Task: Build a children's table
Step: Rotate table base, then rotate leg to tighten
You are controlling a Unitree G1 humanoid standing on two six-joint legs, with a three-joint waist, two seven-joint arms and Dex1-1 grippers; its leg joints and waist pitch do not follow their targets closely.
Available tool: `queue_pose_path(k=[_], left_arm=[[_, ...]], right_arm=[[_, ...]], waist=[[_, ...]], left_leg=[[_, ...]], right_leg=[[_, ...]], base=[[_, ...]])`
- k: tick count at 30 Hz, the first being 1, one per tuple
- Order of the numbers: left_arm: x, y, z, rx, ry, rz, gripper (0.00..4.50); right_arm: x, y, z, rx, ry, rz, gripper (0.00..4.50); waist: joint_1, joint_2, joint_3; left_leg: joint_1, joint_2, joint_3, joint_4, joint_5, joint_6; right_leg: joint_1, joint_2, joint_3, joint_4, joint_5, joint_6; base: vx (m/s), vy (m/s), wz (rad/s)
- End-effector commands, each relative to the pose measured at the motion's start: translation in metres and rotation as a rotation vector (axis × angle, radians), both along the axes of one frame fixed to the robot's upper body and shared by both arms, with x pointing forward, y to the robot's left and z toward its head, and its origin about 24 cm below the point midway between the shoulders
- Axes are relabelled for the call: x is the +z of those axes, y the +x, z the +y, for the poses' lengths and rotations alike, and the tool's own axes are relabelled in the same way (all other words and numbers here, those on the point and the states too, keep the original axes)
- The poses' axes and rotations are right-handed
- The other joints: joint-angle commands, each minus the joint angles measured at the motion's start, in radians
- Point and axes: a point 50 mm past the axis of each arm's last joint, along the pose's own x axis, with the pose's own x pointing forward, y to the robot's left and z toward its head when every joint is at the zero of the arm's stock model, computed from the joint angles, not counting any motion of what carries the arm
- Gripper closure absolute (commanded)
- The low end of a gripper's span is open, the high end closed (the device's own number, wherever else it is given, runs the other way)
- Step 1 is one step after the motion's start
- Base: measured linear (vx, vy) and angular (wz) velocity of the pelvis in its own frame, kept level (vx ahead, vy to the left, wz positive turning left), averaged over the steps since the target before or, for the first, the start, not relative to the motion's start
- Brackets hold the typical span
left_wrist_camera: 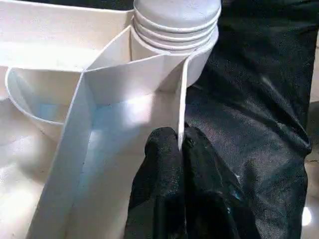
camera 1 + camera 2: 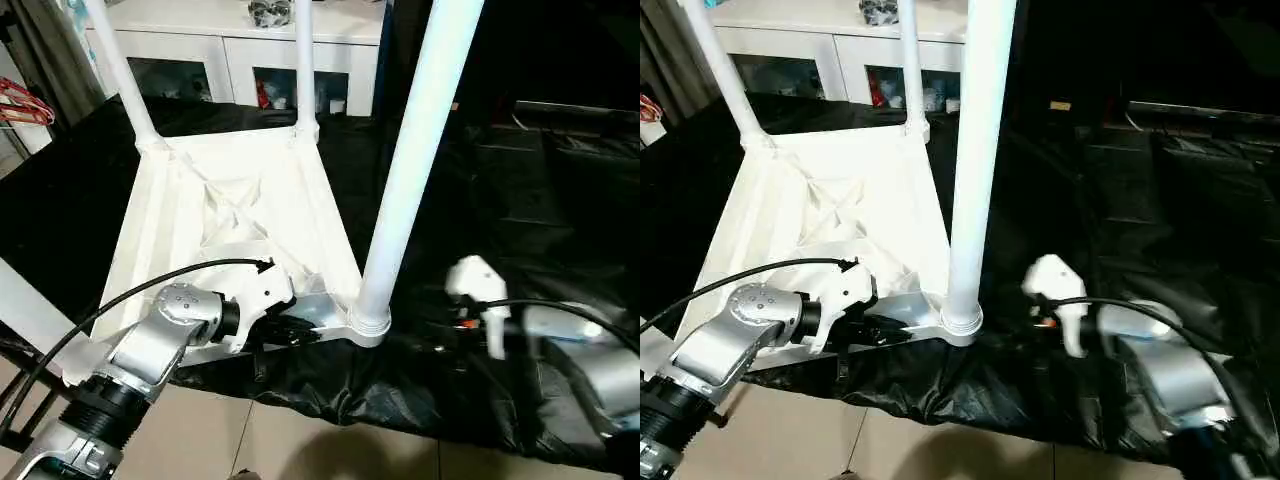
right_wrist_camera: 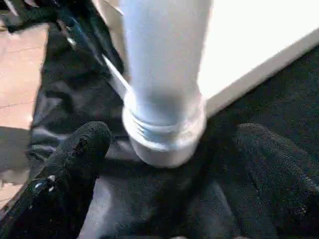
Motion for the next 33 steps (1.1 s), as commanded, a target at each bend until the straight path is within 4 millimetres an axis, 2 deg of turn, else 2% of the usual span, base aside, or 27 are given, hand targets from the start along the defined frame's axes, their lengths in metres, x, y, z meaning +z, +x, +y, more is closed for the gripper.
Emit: queue_pose_path(k=[1, 6, 7, 8, 11, 13, 15, 18, 19, 21, 26, 29, 31, 32, 33], left_arm=[[0.000, 0.000, 0.004, -0.001, -0.001, 0.011, 4.45], [0.000, 0.001, 0.003, -0.012, -0.008, 0.009, 4.45], [0.001, 0.001, 0.003, -0.012, -0.008, 0.008, 4.49], [0.001, 0.002, 0.004, -0.012, -0.007, 0.006, 4.50], [0.001, 0.003, 0.006, -0.011, -0.006, 0.004, 4.50], [0.001, 0.004, 0.008, -0.009, -0.001, 0.002, 4.50], [0.001, 0.004, 0.008, -0.009, 0.001, 0.001, 4.50], [0.001, 0.005, 0.012, -0.003, 0.007, -0.001, 4.50], [0.001, 0.006, 0.014, 0.000, 0.014, -0.006, 4.50], [0.001, 0.006, 0.015, 0.001, 0.017, -0.008, 4.50], [0.002, 0.008, 0.020, 0.004, 0.025, -0.013, 4.50], [0.003, 0.011, 0.020, 0.009, 0.027, -0.023, 4.50], [0.004, 0.015, 0.019, 0.020, 0.025, -0.033, 4.50], [0.004, 0.017, 0.017, 0.023, 0.024, -0.037, 4.50], [0.004, 0.019, 0.016, 0.023, 0.023, -0.039, 4.50]], right_arm=[[-0.003, 0.003, 0.006, 0.025, -0.015, -0.005, 0.00], [-0.007, 0.013, 0.020, 0.027, -0.001, -0.016, 0.00], [-0.007, 0.014, 0.023, 0.033, 0.004, -0.012, 0.19], [-0.007, 0.015, 0.025, 0.043, 0.001, -0.011, 0.30], [-0.007, 0.018, 0.028, 0.046, 0.003, -0.014, 0.48], [-0.006, 0.021, 0.032, 0.052, 0.021, -0.017, 0.74], [-0.006, 0.021, 0.033, 0.055, 0.024, -0.016, 0.78], [-0.011, 0.022, 0.035, 0.075, 0.013, -0.004, 1.15], [-0.011, 0.023, 0.036, 0.077, 0.014, 0.000, 1.19], [-0.012, 0.023, 0.036, 0.078, 0.014, 0.001, 1.24], [-0.013, 0.025, 0.038, 0.083, 0.017, 0.003, 1.71], [-0.014, 0.027, 0.038, 0.069, 0.029, -0.002, 1.75], [-0.016, 0.027, 0.038, 0.046, 0.042, -0.004, 1.76], [-0.017, 0.027, 0.038, 0.028, 0.047, -0.006, 1.76], [-0.018, 0.027, 0.038, 0.016, 0.050, -0.008, 1.76]], waist=[[0.009, -0.009, -0.055], [0.008, -0.010, -0.062], [0.009, -0.008, -0.060], [0.008, -0.011, -0.060], [0.010, -0.009, -0.059], [0.009, -0.019, -0.058], [0.009, -0.014, -0.057], [0.010, -0.020, -0.057], [0.011, -0.018, -0.058], [0.010, -0.021, -0.058], [0.012, -0.019, -0.057], [0.011, -0.018, -0.056], [0.010, -0.008, -0.055], [0.010, -0.010, -0.055], [0.010, -0.001, -0.055]], left_leg=[[0.003, 0.010, 0.001, -0.069, -0.263, 0.029], [0.003, 0.009, 0.003, -0.063, -0.213, 0.033], [0.003, 0.009, 0.003, -0.063, -0.213, 0.037], [0.003, 0.009, 0.003, -0.063, -0.214, 0.038], [0.004, 0.009, 0.003, -0.065, -0.225, 0.033], [0.003, 0.010, 0.003, -0.067, -0.238, 0.030], [0.004, 0.010, 0.003, -0.067, -0.243, 0.027], [0.003, 0.010, 0.003, -0.067, -0.234, 0.028], [0.003, 0.011, 0.002, -0.068, -0.235, 0.027], [0.003, 0.010, 0.003, -0.067, -0.231, 0.028], [0.005, 0.011, 0.003, -0.068, -0.241, 0.025], [0.005, 0.010, 0.003, -0.069, -0.255, 0.020], [0.008, 0.009, 0.003, -0.070, -0.280, 0.011], [0.009, 0.009, 0.003, -0.070, -0.285, 0.009], [0.010, 0.009, 0.002, -0.071, -0.294, 0.002]], right_leg=[[0.046, -0.038, 0.029, -0.080, -0.267, -0.185], [0.049, -0.035, 0.029, -0.066, -0.147, -0.222], [0.049, -0.034, 0.029, -0.066, -0.138, -0.226], [0.050, -0.034, 0.028, -0.065, -0.139, -0.226], [0.050, -0.036, 0.029, -0.067, -0.159, -0.221], [0.051, -0.038, 0.029, -0.070, -0.189, -0.214], [0.049, -0.039, 0.029, -0.071, -0.212, -0.208], [0.048, -0.038, 0.030, -0.069, -0.201, -0.208], [0.048, -0.039, 0.030, -0.068, -0.199, -0.208], [0.049, -0.038, 0.030, -0.068, -0.191, -0.209], [0.047, -0.040, 0.031, -0.069, -0.209, -0.205], [0.047, -0.038, 0.030, -0.070, -0.214, -0.206], [0.044, -0.037, 0.031, -0.075, -0.231, -0.204], [0.044, -0.038, 0.031, -0.075, -0.234, -0.205], [0.044, -0.038, 0.031, -0.075, -0.239, -0.205]], base=[[0.000, 0.000, 0.00], [0.000, 0.000, 0.00], [0.000, 0.000, 0.00], [0.000, 0.000, 0.00], [0.000, 0.000, 0.00], [0.000, 0.000, 0.00], [0.000, 0.000, 0.00], [0.000, 0.000, 0.00], [0.000, 0.000, 0.00], [0.000, 0.000, 0.00], [0.000, 0.000, 0.00], [0.000, 0.000, 0.00], [0.000, 0.000, 0.00], [0.000, 0.000, 0.00], [0.000, 0.000, 0.00]])
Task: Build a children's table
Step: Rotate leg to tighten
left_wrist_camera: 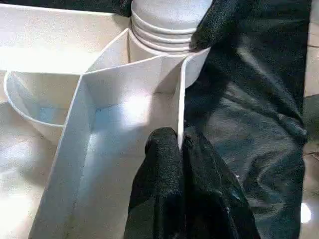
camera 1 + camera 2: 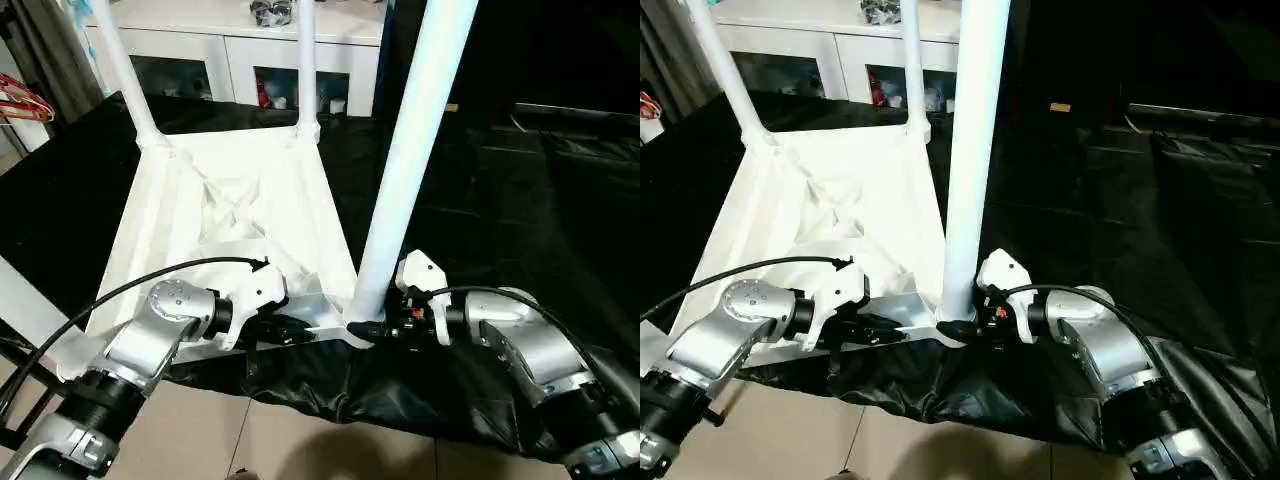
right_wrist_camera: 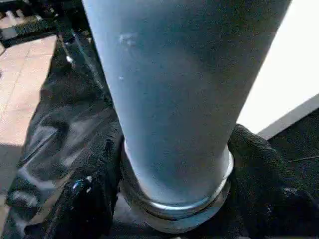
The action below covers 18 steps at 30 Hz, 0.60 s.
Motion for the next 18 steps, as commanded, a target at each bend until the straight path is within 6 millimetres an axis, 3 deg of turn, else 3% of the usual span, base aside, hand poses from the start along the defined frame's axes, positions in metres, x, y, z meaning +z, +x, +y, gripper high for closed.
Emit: queue_pose_path(k=[1, 2, 4, 7, 8, 9, 12, 16, 18], left_arm=[[0.004, 0.012, 0.004, 0.064, 0.025, -0.040, 4.50], [0.004, 0.020, -0.003, 0.101, 0.024, -0.069, 4.50], [0.004, 0.025, -0.007, 0.119, 0.022, -0.083, 4.50], [0.003, 0.040, -0.033, 0.174, 0.016, -0.118, 4.50], [0.003, 0.040, -0.033, 0.174, 0.016, -0.118, 4.50], [0.003, 0.043, -0.041, 0.187, 0.014, -0.125, 4.50], [0.002, 0.049, -0.067, 0.223, -0.004, -0.137, 4.50], [0.000, 0.051, -0.085, 0.207, -0.003, -0.157, 4.50], [0.000, 0.050, -0.086, 0.202, -0.003, -0.160, 4.50]], right_arm=[[0.000, 0.003, -0.002, -0.057, 0.010, -0.021, 1.76], [-0.005, 0.006, -0.002, -0.146, 0.016, -0.032, 1.76], [-0.007, 0.007, -0.001, -0.192, 0.018, -0.037, 1.77], [-0.020, 0.011, 0.008, -0.394, 0.033, -0.032, 1.78], [-0.020, 0.011, 0.008, -0.394, 0.033, -0.032, 1.78], [-0.023, 0.013, 0.012, -0.449, 0.032, -0.027, 1.78], [-0.031, 0.019, 0.034, -0.611, 0.038, -0.003, 1.78], [-0.026, 0.022, 0.069, -0.607, 0.116, 0.004, 1.78], [-0.023, 0.022, 0.074, -0.578, 0.129, -0.007, 1.22]], waist=[[0.006, 0.003, -0.056], [0.007, 0.009, -0.057], [0.009, 0.005, -0.057], [0.011, 0.007, -0.058], [0.009, 0.008, -0.058], [0.008, 0.002, -0.058], [0.007, 0.010, -0.058], [0.002, 0.010, -0.056], [0.003, 0.009, -0.057]], left_leg=[[0.008, 0.007, 0.002, -0.073, -0.298, 0.000], [0.010, 0.008, 0.001, -0.073, -0.303, -0.007], [0.011, 0.006, 0.001, -0.073, -0.306, -0.016], [0.013, 0.006, -0.001, -0.073, -0.311, -0.025], [0.012, 0.006, -0.001, -0.074, -0.313, -0.026], [0.007, 0.004, -0.001, -0.075, -0.302, -0.025], [0.010, 0.002, -0.002, -0.075, -0.312, -0.034], [0.010, 0.001, -0.006, -0.080, -0.351, -0.032], [0.010, 0.004, -0.006, -0.081, -0.352, -0.022]], right_leg=[[0.045, -0.037, 0.031, -0.081, -0.245, -0.200], [0.045, -0.038, 0.031, -0.079, -0.247, -0.200], [0.045, -0.038, 0.030, -0.083, -0.267, -0.192], [0.043, -0.040, 0.030, -0.085, -0.281, -0.181], [0.041, -0.040, 0.031, -0.086, -0.280, -0.182], [0.047, -0.039, 0.030, -0.086, -0.271, -0.179], [0.043, -0.041, 0.029, -0.089, -0.301, -0.168], [0.043, -0.042, 0.027, -0.098, -0.361, -0.143], [0.042, -0.042, 0.028, -0.099, -0.350, -0.142]], base=[[0.000, 0.000, 0.00], [0.000, 0.000, 0.00], [0.000, 0.000, 0.00], [0.000, 0.000, 0.00], [0.000, 0.000, 0.00], [0.000, 0.000, 0.00], [0.000, 0.000, 0.00], [0.000, 0.000, 0.00], [0.000, 0.000, 0.00]])
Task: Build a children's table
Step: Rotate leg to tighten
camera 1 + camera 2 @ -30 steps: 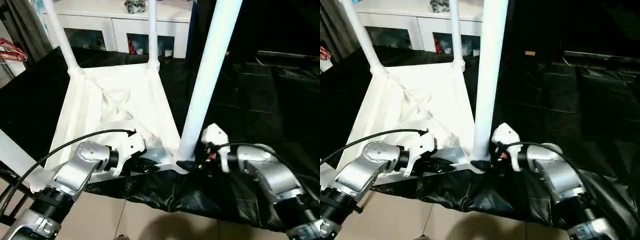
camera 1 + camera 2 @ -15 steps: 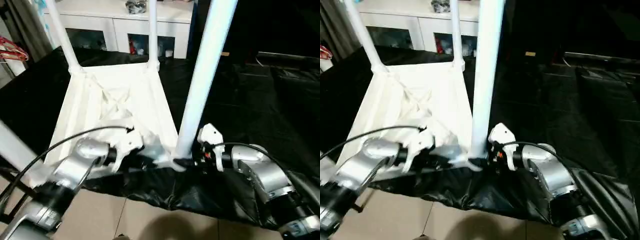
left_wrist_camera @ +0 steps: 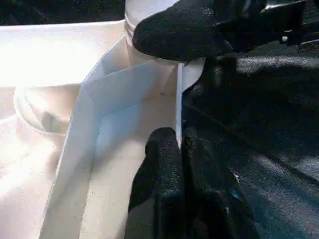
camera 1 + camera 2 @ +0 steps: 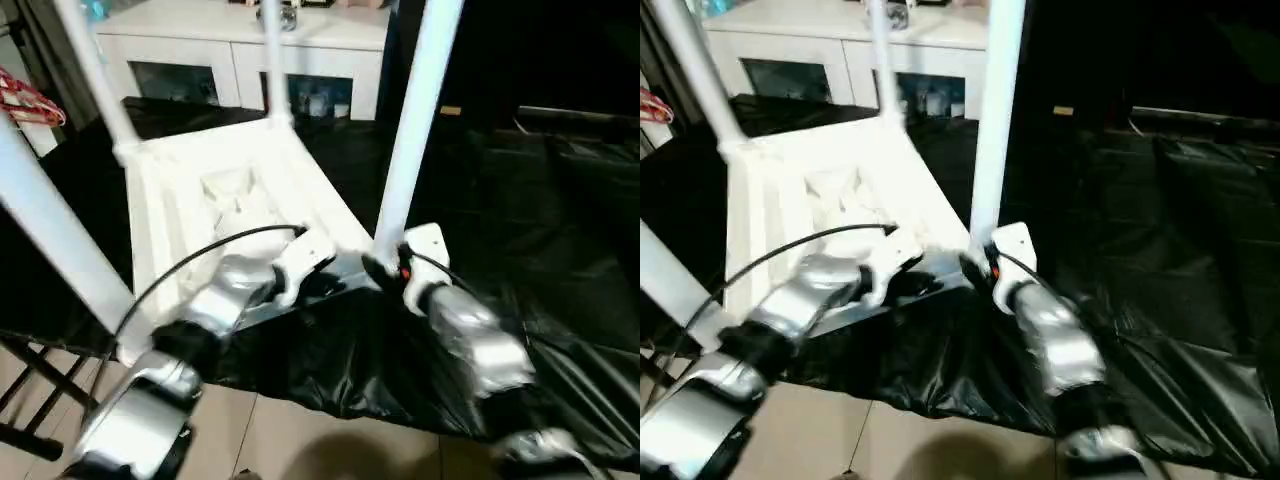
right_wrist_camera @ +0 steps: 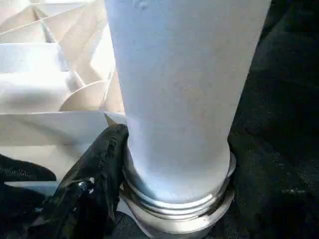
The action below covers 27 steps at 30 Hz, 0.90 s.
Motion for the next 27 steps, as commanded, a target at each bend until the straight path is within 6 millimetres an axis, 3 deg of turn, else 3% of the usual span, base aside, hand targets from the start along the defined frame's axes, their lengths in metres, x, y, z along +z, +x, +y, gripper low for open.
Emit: queue_pose_path(k=[1, 4, 10, 12, 15, 17, 19, 22, 27], left_arm=[[0.005, 0.000, -0.022, -0.040, -0.018, -0.051, 4.50], [0.004, -0.002, -0.018, -0.070, -0.036, -0.057, 4.50], [0.003, -0.012, -0.004, -0.157, -0.069, -0.056, 4.50], [0.005, -0.018, 0.004, -0.215, -0.116, -0.028, 4.50], [0.009, -0.023, 0.008, -0.271, -0.148, -0.004, 4.50], [0.011, -0.027, 0.012, -0.319, -0.150, 0.008, 4.50], [0.012, -0.028, 0.015, -0.341, -0.150, 0.014, 4.50], [0.014, -0.030, 0.023, -0.380, -0.143, 0.034, 4.50], [0.017, -0.033, 0.036, -0.437, -0.120, 0.072, 4.50]], right_arm=[[-0.002, -0.013, 0.055, 0.247, 0.082, 0.018, 1.22], [0.002, -0.014, 0.048, 0.274, 0.104, 0.007, 0.78], [0.005, -0.014, 0.019, 0.342, 0.033, -0.034, 0.69], [0.008, -0.018, 0.002, 0.450, 0.009, -0.047, 0.69], [0.011, -0.022, -0.008, 0.537, 0.000, -0.046, 0.69], [0.014, -0.025, -0.014, 0.600, 0.002, -0.045, 0.69], [0.016, -0.029, -0.017, 0.670, -0.004, -0.039, 0.69], [0.019, -0.035, -0.020, 0.772, -0.003, -0.019, 0.69], [0.021, -0.043, -0.020, 0.935, -0.023, 0.033, 1.13]], waist=[[0.002, -0.007, -0.052], [0.003, -0.006, -0.051], [0.009, -0.014, -0.054], [0.011, -0.013, -0.058], [0.016, -0.015, -0.059], [0.022, -0.010, -0.062], [0.030, -0.018, -0.061], [0.033, -0.014, -0.061], [0.042, -0.015, -0.056]], left_leg=[[0.006, 0.005, -0.003, -0.080, -0.345, -0.017], [0.005, 0.006, -0.002, -0.081, -0.343, -0.007], [-0.003, 0.008, -0.001, -0.080, -0.283, 0.013], [-0.003, 0.011, 0.001, -0.076, -0.253, 0.026], [-0.004, 0.012, 0.006, -0.070, -0.205, 0.052], [-0.001, 0.015, 0.007, -0.067, -0.185, 0.061], [-0.001, 0.015, 0.009, -0.064, -0.171, 0.077], [0.001, 0.017, 0.009, -0.065, -0.183, 0.077], [0.003, 0.019, 0.010, -0.068, -0.219, 0.064]], right_leg=[[0.040, -0.040, 0.028, -0.094, -0.337, -0.149], [0.041, -0.041, 0.028, -0.094, -0.336, -0.151], [0.049, -0.046, 0.029, -0.090, -0.306, -0.149], [0.050, -0.046, 0.030, -0.083, -0.249, -0.171], [0.050, -0.042, 0.029, -0.074, -0.160, -0.209], [0.047, -0.041, 0.030, -0.068, -0.111, -0.230], [0.050, -0.037, 0.028, -0.061, -0.060, -0.242], [0.050, -0.041, 0.027, -0.060, -0.073, -0.246], [0.047, -0.042, 0.029, -0.066, -0.142, -0.235]], base=[[0.000, 0.000, 0.00], [0.000, 0.000, 0.00], [0.000, 0.000, 0.00], [0.000, 0.000, 0.00], [0.000, 0.000, 0.00], [0.000, 0.000, 0.00], [0.000, 0.000, 0.00], [0.000, 0.000, 0.00], [0.000, 0.000, 0.00]])
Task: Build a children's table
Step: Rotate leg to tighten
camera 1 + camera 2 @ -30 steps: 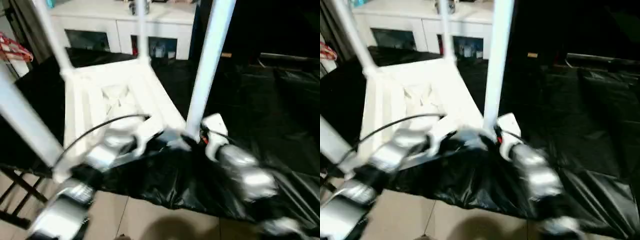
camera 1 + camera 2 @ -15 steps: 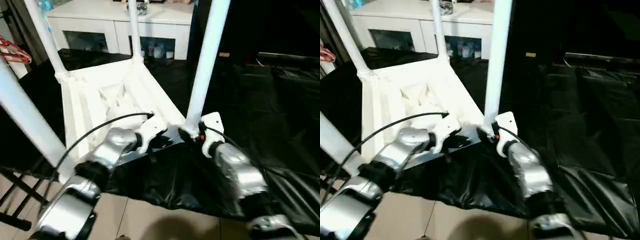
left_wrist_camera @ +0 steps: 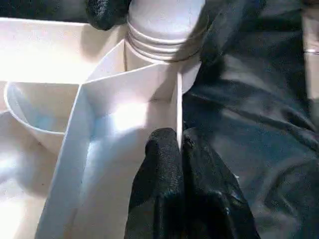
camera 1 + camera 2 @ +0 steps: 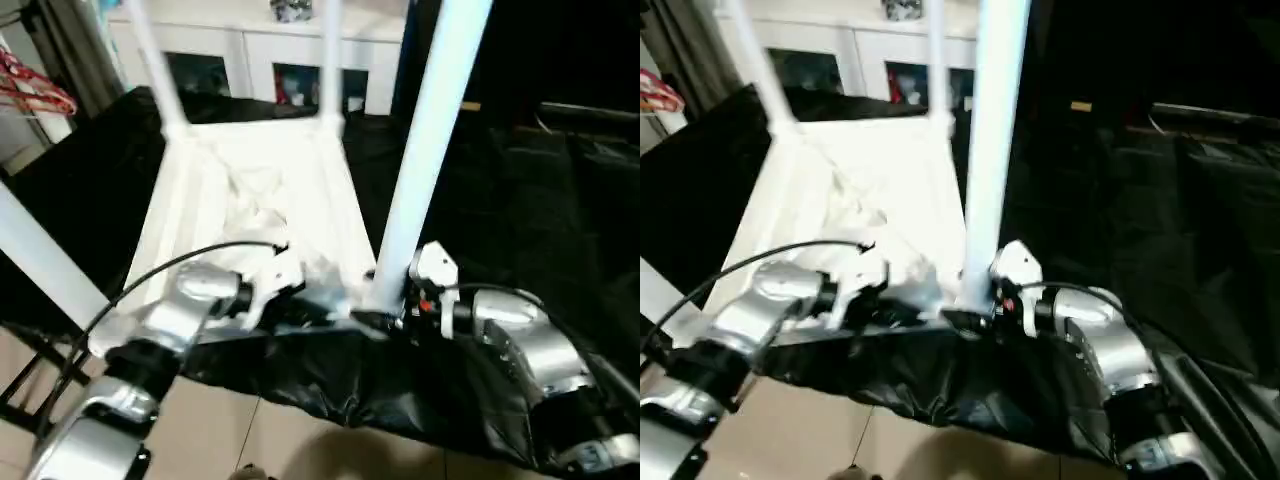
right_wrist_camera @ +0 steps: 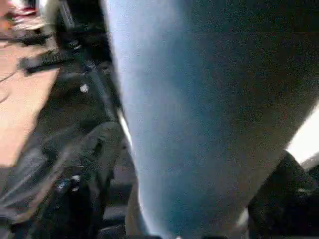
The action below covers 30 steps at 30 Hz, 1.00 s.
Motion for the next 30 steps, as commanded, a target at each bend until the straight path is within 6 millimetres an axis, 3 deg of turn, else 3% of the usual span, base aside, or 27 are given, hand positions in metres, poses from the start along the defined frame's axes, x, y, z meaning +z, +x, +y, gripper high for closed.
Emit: queue_pose_path(k=[1, 10, 11, 12, 14, 15, 16, 20, 24, 26, 27, 28, 30], left_arm=[[0.012, 0.000, -0.005, -0.066, -0.044, -0.025, 4.50], [0.013, 0.002, 0.007, -0.086, -0.005, -0.012, 4.50], [0.014, 0.002, 0.008, -0.085, -0.005, -0.013, 4.50], [0.014, 0.003, 0.008, -0.081, -0.008, -0.010, 4.50], [0.013, 0.003, 0.008, -0.080, -0.009, -0.005, 4.50], [0.013, 0.003, 0.008, -0.080, -0.009, -0.005, 4.50], [0.013, 0.003, 0.008, -0.074, -0.008, -0.008, 4.50], [0.013, 0.006, 0.005, -0.052, -0.014, -0.021, 4.50], [0.013, 0.017, 0.000, 0.057, -0.013, -0.075, 4.50], [0.011, 0.023, -0.006, 0.127, -0.003, -0.095, 4.50], [0.009, 0.026, -0.012, 0.161, 0.007, -0.101, 4.50], [0.008, 0.027, -0.014, 0.174, 0.011, -0.105, 4.50], [0.007, 0.031, -0.022, 0.218, 0.009, -0.114, 4.50]], right_arm=[[-0.001, -0.008, 0.011, 0.129, -0.019, 0.030, 1.25], [-0.009, -0.016, 0.006, 0.196, -0.084, 0.061, 1.92], [-0.010, -0.016, 0.006, 0.197, -0.083, 0.064, 1.96], [-0.010, -0.017, 0.006, 0.198, -0.081, 0.067, 1.96], [-0.012, -0.019, 0.007, 0.195, -0.076, 0.073, 2.09], [-0.012, -0.019, 0.007, 0.195, -0.076, 0.073, 2.09], [-0.013, -0.021, 0.007, 0.185, -0.061, 0.083, 2.09], [-0.016, -0.024, 0.008, 0.155, -0.036, 0.094, 2.09], [-0.023, -0.020, 0.014, 0.008, 0.005, 0.091, 2.09], [-0.028, -0.014, 0.019, -0.123, 0.010, 0.081, 2.09], [-0.031, -0.010, 0.022, -0.201, 0.010, 0.081, 2.09], [-0.033, -0.008, 0.023, -0.231, 0.012, 0.083, 2.09], [-0.036, -0.005, 0.030, -0.307, 0.021, 0.096, 2.09]], waist=[[0.002, -0.012, -0.059], [0.007, -0.007, -0.061], [0.009, 0.003, -0.062], [0.008, 0.001, -0.062], [0.009, 0.012, -0.063], [0.007, 0.008, -0.062], [0.008, 0.015, -0.063], [0.008, 0.015, -0.062], [0.007, 0.021, -0.056], [0.000, 0.009, -0.052], [-0.003, 0.013, -0.048], [-0.006, 0.004, -0.047], [-0.010, 0.004, -0.042]], left_leg=[[0.009, 0.019, 0.005, -0.064, -0.222, 0.056], [0.009, 0.018, 0.003, -0.064, -0.235, 0.035], [0.009, 0.018, 0.001, -0.064, -0.235, 0.034], [0.009, 0.018, 0.002, -0.064, -0.237, 0.033], [0.009, 0.016, 0.001, -0.063, -0.245, 0.028], [0.009, 0.016, 0.002, -0.064, -0.248, 0.029], [0.011, 0.017, 0.000, -0.064, -0.256, 0.025], [0.013, 0.018, 0.000, -0.066, -0.276, 0.022], [0.017, 0.018, 0.000, -0.071, -0.333, 0.003], [0.021, 0.014, 0.000, -0.075, -0.365, -0.010], [0.020, 0.011, -0.003, -0.077, -0.371, -0.020], [0.021, 0.010, -0.007, -0.079, -0.381, -0.027], [0.018, 0.007, -0.010, -0.083, -0.389, -0.028]], right_leg=[[0.050, -0.042, 0.031, -0.065, -0.150, -0.229], [0.052, -0.042, 0.031, -0.061, -0.123, -0.236], [0.052, -0.042, 0.031, -0.059, -0.116, -0.237], [0.052, -0.041, 0.031, -0.061, -0.106, -0.240], [0.053, -0.040, 0.030, -0.059, -0.092, -0.247], [0.053, -0.039, 0.030, -0.062, -0.092, -0.246], [0.054, -0.039, 0.029, -0.060, -0.092, -0.250], [0.054, -0.038, 0.029, -0.063, -0.099, -0.252], [0.049, -0.041, 0.031, -0.074, -0.193, -0.236], [0.047, -0.042, 0.030, -0.083, -0.281, -0.211], [0.045, -0.044, 0.030, -0.090, -0.354, -0.184], [0.044, -0.047, 0.029, -0.096, -0.426, -0.156], [0.044, -0.048, 0.027, -0.106, -0.509, -0.114]], base=[[0.000, 0.000, 0.00], [0.000, 0.000, 0.00], [0.000, 0.000, 0.00], [0.000, 0.000, 0.00], [0.000, 0.000, 0.00], [0.000, 0.000, 0.00], [0.000, 0.000, 0.00], [0.000, 0.000, 0.00], [0.000, 0.000, 0.00], [0.000, 0.000, 0.00], [0.000, 0.000, 0.00], [-0.051, -0.011, -0.03], [0.000, 0.000, 0.00]])
